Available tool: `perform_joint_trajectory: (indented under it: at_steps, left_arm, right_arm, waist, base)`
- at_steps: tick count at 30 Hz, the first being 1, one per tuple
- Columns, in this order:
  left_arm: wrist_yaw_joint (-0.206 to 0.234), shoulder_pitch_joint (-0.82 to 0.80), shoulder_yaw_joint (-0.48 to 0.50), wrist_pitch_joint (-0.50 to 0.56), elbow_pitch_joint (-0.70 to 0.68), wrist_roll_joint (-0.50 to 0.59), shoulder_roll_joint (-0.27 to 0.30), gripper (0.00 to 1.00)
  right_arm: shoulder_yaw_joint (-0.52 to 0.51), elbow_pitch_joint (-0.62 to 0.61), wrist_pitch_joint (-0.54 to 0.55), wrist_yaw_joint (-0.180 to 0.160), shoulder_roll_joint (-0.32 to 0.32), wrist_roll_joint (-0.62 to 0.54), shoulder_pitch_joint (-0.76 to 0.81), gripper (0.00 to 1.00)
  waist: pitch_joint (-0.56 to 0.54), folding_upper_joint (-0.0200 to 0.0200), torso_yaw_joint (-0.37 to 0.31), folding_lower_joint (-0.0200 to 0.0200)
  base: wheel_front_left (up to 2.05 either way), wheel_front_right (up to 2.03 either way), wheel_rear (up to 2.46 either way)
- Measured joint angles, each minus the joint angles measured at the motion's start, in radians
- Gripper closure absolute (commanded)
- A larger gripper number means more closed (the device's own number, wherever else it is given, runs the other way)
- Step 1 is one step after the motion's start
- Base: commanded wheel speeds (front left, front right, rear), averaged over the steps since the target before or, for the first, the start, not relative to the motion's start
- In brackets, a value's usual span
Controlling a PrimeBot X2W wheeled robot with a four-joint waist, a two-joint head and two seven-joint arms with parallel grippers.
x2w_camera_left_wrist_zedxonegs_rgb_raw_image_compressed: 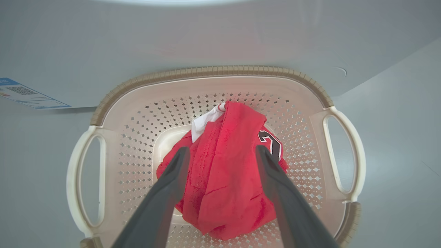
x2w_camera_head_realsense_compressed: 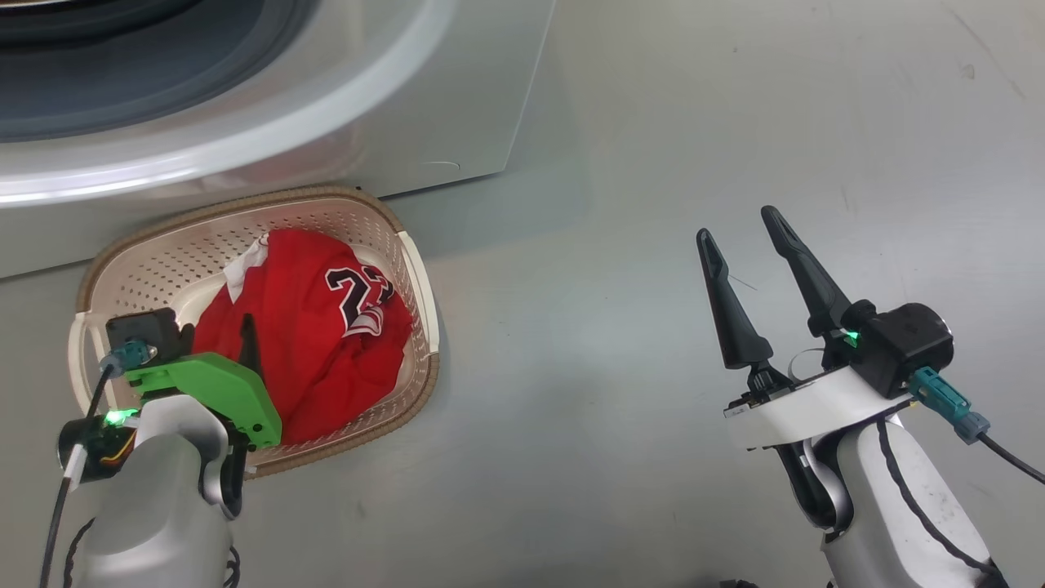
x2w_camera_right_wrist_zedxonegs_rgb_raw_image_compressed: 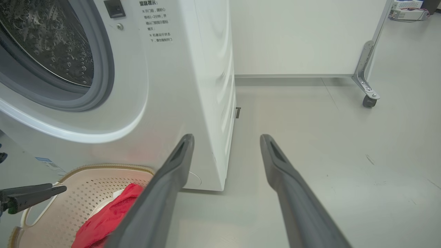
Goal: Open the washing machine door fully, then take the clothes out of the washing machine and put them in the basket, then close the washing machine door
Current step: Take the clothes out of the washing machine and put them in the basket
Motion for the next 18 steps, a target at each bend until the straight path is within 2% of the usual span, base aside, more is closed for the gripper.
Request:
perform_joint_trajectory:
  at_steps: [11,18]
  left_arm:
    - [-0.016,0.001,-0.010,-0.186,-0.024,0.019,-0.007,0.00]
    - [-0.018,0.007,-0.033,-0.200,-0.100,0.046,-0.020,0.00]
  right_arm:
    - [-0.031,0.023,0.000,0.000,-0.012,-0.001,0.002,0.00]
    - [-0.052,0.042,0.000,0.000,-0.022,-0.002,0.025,0.00]
  waist:
    - [-0.061,0.0000,0.048,0.0000]
    - [-0.119,0.0000,0.086,0.0000]
  base:
    - [0.00,0.00,0.00]
    - [0.00,0.00,0.00]
